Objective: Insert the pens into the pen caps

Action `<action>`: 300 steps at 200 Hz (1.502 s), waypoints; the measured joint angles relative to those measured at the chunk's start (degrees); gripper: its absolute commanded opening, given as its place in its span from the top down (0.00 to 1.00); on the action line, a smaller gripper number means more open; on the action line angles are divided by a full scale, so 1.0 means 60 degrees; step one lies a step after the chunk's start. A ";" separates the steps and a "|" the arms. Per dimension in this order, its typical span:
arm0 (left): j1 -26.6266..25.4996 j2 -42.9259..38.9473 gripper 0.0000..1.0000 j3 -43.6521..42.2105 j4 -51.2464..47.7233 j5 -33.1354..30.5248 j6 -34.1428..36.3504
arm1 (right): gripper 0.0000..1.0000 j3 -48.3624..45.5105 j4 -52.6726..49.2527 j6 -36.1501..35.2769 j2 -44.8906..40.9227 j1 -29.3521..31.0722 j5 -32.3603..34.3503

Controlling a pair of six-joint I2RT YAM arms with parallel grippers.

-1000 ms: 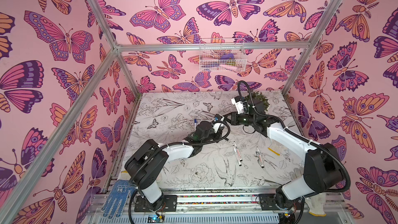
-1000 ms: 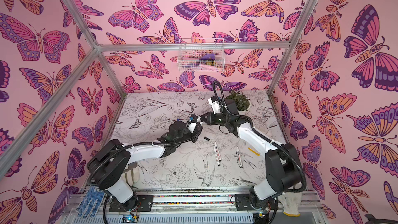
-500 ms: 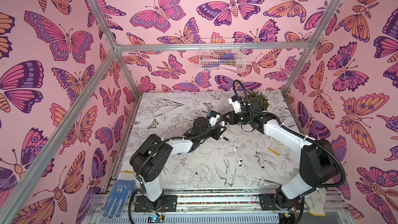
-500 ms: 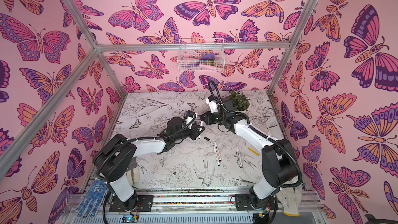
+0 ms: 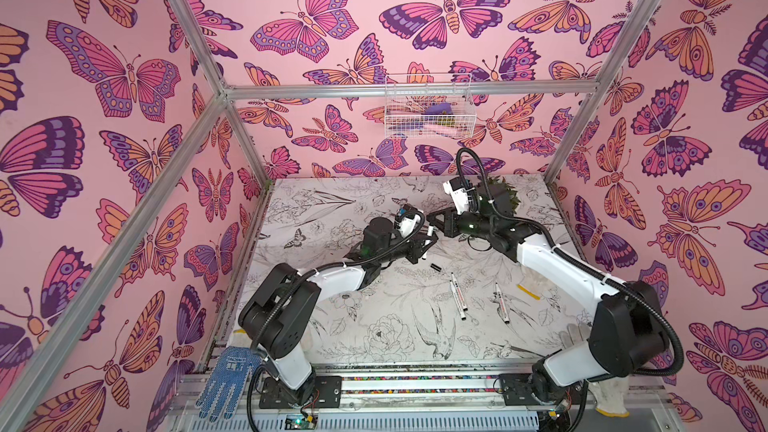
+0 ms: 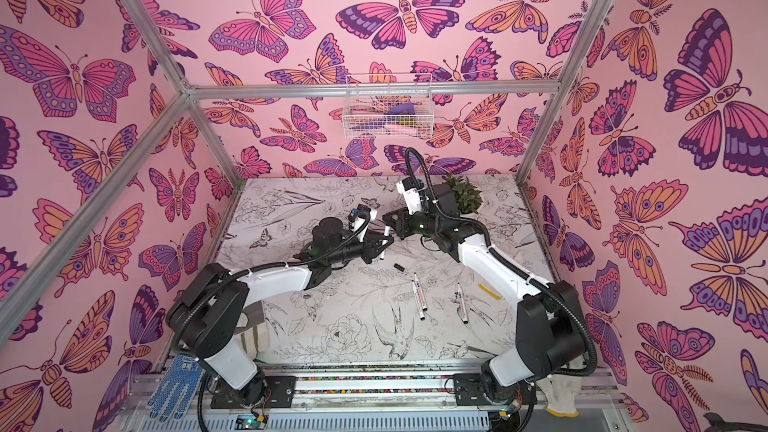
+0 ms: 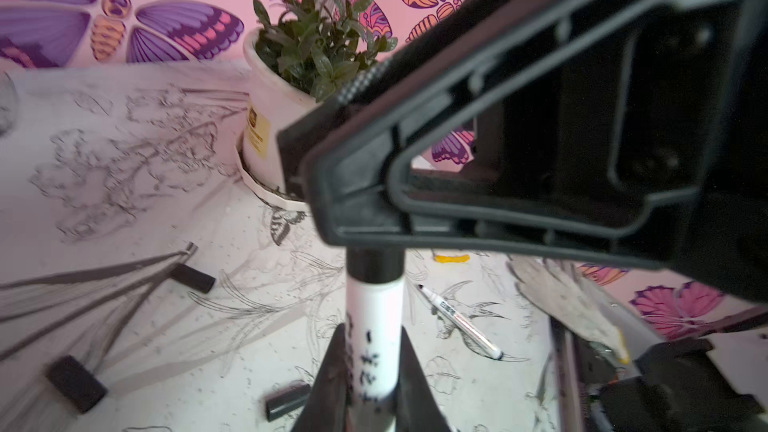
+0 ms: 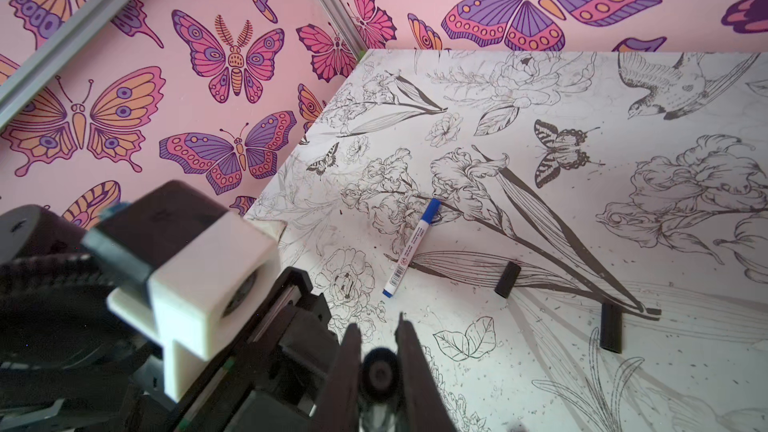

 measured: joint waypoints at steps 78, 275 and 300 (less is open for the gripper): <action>-0.0601 -0.0113 1.00 0.0000 -0.0215 -0.2288 0.3231 | 1.00 -0.0248 -0.0412 -0.0004 -0.0470 0.0160 0.0794; -0.0430 -0.0011 1.00 0.1628 -0.6084 -0.2386 0.2645 | 1.00 -0.0579 0.0066 0.0160 0.0918 0.0397 -0.0164; -0.0324 -0.0007 1.00 0.1989 -0.6728 -0.2193 0.2284 | 1.00 -0.0590 0.0350 0.0211 0.0943 0.0382 -0.0382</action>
